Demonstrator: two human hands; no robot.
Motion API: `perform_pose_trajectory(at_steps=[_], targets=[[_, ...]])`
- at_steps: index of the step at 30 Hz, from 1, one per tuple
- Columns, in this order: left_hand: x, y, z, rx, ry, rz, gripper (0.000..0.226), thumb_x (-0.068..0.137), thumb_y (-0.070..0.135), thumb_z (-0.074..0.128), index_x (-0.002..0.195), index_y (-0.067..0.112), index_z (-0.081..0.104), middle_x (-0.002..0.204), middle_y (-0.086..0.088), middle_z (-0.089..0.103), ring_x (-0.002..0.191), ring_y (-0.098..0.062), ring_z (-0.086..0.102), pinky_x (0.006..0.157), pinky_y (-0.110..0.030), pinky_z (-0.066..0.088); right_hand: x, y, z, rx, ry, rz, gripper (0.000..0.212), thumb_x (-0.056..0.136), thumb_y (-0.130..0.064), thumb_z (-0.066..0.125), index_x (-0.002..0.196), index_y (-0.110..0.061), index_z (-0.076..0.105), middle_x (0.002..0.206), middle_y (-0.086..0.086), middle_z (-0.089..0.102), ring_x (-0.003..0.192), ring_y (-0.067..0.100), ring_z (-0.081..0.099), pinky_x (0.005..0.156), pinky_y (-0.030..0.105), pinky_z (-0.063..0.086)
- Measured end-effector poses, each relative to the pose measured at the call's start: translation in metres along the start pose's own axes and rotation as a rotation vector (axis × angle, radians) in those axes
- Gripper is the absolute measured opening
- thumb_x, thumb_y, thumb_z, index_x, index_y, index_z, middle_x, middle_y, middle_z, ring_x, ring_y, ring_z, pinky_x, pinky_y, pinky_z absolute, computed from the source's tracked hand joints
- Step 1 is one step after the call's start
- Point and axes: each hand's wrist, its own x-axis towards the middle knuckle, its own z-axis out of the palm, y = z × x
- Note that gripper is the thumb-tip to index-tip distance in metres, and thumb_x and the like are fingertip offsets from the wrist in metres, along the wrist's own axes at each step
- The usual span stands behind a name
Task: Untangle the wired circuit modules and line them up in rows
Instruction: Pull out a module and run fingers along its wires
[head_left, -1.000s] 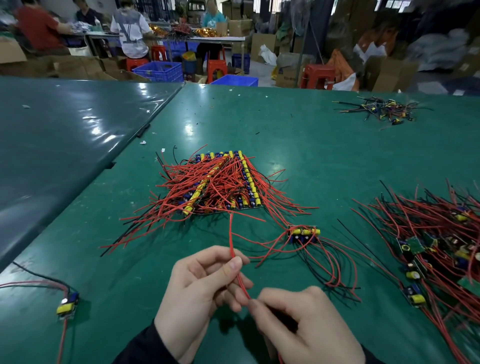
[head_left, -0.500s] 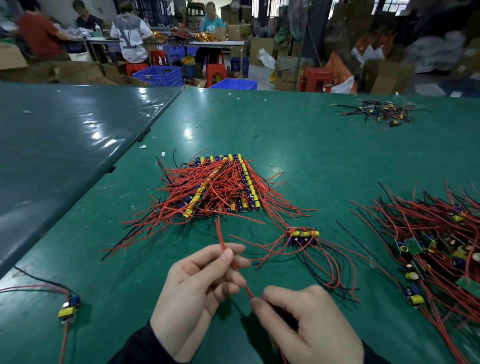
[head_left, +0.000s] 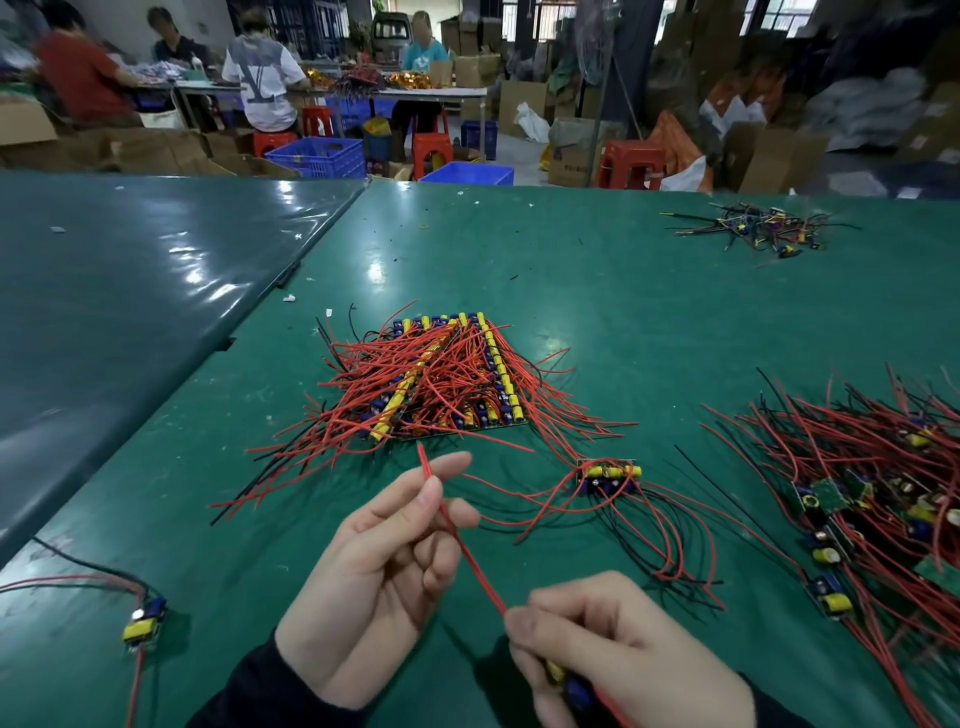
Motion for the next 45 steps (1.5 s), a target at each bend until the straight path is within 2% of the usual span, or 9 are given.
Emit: perform_pose_trajectory(at_steps=[3,7,12,18,23,28,32,38,45], targets=[[0.0,0.006,-0.005,-0.009,0.009,0.048,0.062,0.029,0.023,0.097,0.085,0.006,0.076,0.065,-0.006,0.066,0.038,-0.005,0.05,0.039,-0.012,0.043,0.001,-0.007,-0.006,0.199,-0.17,0.037,0.032,0.09,-0.03,0.057,0.06,-0.02,0.061,0.051,-0.007,0.057,0.044,0.0,0.045,0.048,0.011,0.034],[0.0,0.004,-0.005,0.161,0.055,0.212,0.013,0.066,0.014,0.07,0.075,0.008,0.077,0.065,-0.008,0.067,0.042,-0.006,0.052,0.04,-0.012,0.042,0.003,-0.005,-0.006,0.305,-0.19,0.09,0.029,0.082,-0.037,0.058,0.06,-0.019,0.06,0.046,-0.005,0.056,0.04,0.002,0.045,0.044,0.011,0.032],[0.001,-0.002,-0.006,0.432,0.107,0.455,0.022,0.071,0.011,0.062,0.088,0.005,0.075,0.078,-0.02,0.071,0.047,-0.014,0.055,0.036,-0.019,0.038,0.004,-0.001,-0.007,0.403,-0.232,0.1,0.029,0.082,-0.037,0.057,0.06,-0.019,0.059,0.044,-0.004,0.055,0.038,0.004,0.044,0.043,0.015,0.031],[0.003,-0.004,-0.008,0.451,0.149,0.489,0.014,0.069,0.004,0.063,0.077,0.002,0.074,0.073,-0.023,0.07,0.048,-0.016,0.058,0.036,-0.019,0.04,0.005,0.0,-0.005,0.344,-0.161,0.117,0.031,0.084,-0.032,0.056,0.057,-0.018,0.057,0.042,-0.002,0.053,0.036,0.005,0.042,0.041,0.015,0.028],[0.004,-0.004,-0.007,0.498,0.158,0.553,0.017,0.074,0.007,0.061,0.086,0.002,0.071,0.073,-0.019,0.071,0.045,-0.017,0.057,0.038,-0.021,0.042,0.005,-0.001,-0.002,0.266,-0.104,0.128,0.031,0.082,-0.028,0.056,0.054,-0.015,0.058,0.04,-0.002,0.052,0.034,0.004,0.041,0.04,0.013,0.03],[-0.004,-0.01,-0.003,0.759,0.119,0.815,0.011,0.083,0.01,0.067,0.087,0.016,0.074,0.073,-0.004,0.073,0.046,-0.017,0.061,0.04,-0.019,0.044,0.004,0.004,0.001,0.06,0.047,0.165,0.044,0.085,-0.031,0.068,0.045,-0.016,0.057,0.038,-0.001,0.052,0.034,0.008,0.04,0.041,0.017,0.03],[-0.008,-0.009,0.001,0.939,0.107,0.981,0.01,0.086,0.015,0.064,0.088,0.017,0.074,0.073,0.009,0.073,0.049,-0.01,0.063,0.046,-0.013,0.044,0.002,0.004,0.002,-0.016,0.118,0.16,0.048,0.085,-0.04,0.064,0.043,-0.016,0.058,0.04,-0.001,0.053,0.034,0.007,0.042,0.042,0.017,0.031],[-0.014,-0.013,0.005,1.023,-0.014,0.929,0.026,0.09,0.041,0.056,0.09,0.023,0.074,0.074,0.01,0.072,0.059,-0.005,0.065,0.053,-0.01,0.045,0.004,0.014,0.004,-0.156,0.273,0.14,0.051,0.089,-0.037,0.062,0.044,-0.013,0.058,0.04,0.004,0.055,0.036,0.013,0.045,0.044,0.021,0.032],[-0.005,-0.01,-0.004,0.902,0.209,0.894,0.013,0.081,0.025,0.063,0.089,0.022,0.074,0.071,0.011,0.073,0.059,-0.006,0.067,0.046,-0.015,0.047,0.001,0.007,0.005,-0.12,0.154,0.125,0.05,0.09,-0.034,0.061,0.044,-0.015,0.057,0.042,0.003,0.054,0.037,0.011,0.044,0.044,0.021,0.032]])
